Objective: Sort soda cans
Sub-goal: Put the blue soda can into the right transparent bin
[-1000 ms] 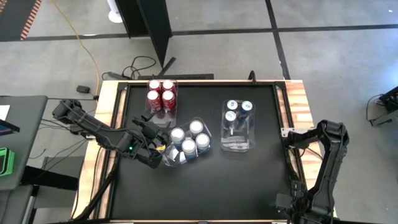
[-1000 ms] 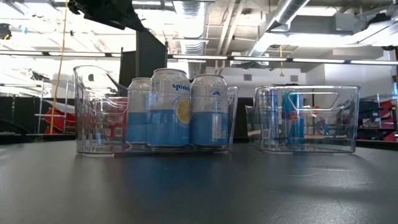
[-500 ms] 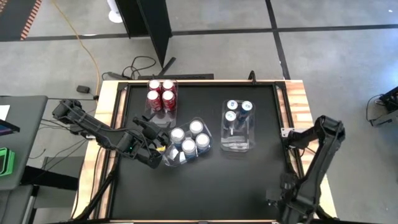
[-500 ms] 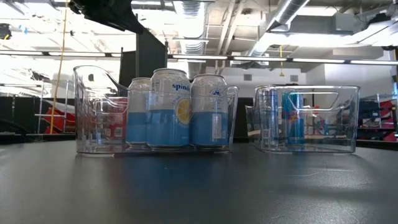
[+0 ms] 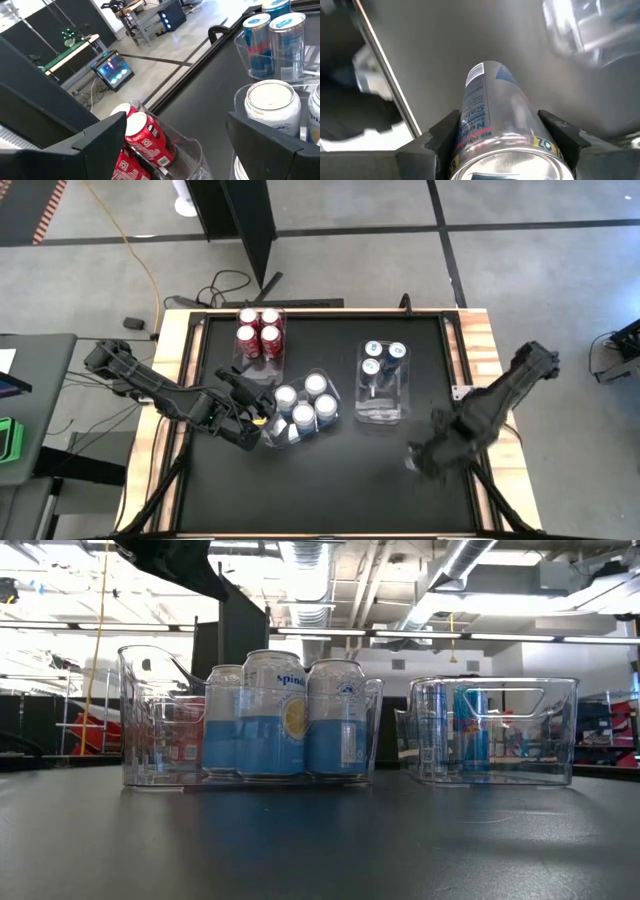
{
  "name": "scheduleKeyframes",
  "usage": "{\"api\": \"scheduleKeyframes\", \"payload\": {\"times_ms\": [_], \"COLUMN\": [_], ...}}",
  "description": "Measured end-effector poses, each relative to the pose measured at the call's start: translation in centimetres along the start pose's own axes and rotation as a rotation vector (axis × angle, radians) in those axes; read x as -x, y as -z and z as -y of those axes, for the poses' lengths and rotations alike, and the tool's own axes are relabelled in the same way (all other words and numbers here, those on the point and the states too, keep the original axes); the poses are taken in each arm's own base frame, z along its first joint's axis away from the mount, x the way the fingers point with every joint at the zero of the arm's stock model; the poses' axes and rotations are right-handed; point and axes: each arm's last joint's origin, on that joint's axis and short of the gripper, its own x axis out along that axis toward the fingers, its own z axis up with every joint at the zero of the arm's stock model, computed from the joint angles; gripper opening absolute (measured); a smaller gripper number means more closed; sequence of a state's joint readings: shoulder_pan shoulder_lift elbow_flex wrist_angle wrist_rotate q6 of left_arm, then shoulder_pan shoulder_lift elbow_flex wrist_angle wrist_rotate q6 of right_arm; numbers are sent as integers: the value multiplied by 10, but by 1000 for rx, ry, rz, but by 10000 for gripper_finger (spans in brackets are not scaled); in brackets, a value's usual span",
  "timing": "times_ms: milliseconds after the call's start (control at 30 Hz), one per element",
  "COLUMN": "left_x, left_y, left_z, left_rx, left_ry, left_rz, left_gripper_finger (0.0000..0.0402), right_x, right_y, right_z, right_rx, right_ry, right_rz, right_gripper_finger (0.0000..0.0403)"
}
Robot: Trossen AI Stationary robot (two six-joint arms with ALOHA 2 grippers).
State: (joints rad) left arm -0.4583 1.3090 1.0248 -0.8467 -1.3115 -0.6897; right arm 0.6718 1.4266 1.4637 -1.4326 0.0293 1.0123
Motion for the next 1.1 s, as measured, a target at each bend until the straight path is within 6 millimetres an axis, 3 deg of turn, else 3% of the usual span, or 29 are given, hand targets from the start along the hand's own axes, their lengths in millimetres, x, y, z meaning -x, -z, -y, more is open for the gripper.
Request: {"api": "scheduleKeyframes", "payload": {"times_ms": [200, 367, 567, 767, 1100], "left_x": [0, 0, 5, 17, 32], "left_y": [0, 0, 5, 13, 29], "left_z": [0, 0, 0, -3, -2], "left_rx": [-2, 6, 21, 34, 47], "left_ry": [1, 12, 47, 72, 115], "left_rz": [-1, -9, -40, -42, -24], "left_gripper_finger": [336, 336, 336, 336, 336], "right_x": [50, 61, 42, 16, -35], "right_y": [-35, -66, -101, -126, -128], "right_z": [44, 79, 117, 139, 166], "right_rx": [-107, -159, -203, -225, -287], "right_ry": [38, 94, 202, 260, 305], "right_rz": [152, 216, 140, 33, -98], "right_gripper_finger": [238, 238, 238, 238, 238]}}
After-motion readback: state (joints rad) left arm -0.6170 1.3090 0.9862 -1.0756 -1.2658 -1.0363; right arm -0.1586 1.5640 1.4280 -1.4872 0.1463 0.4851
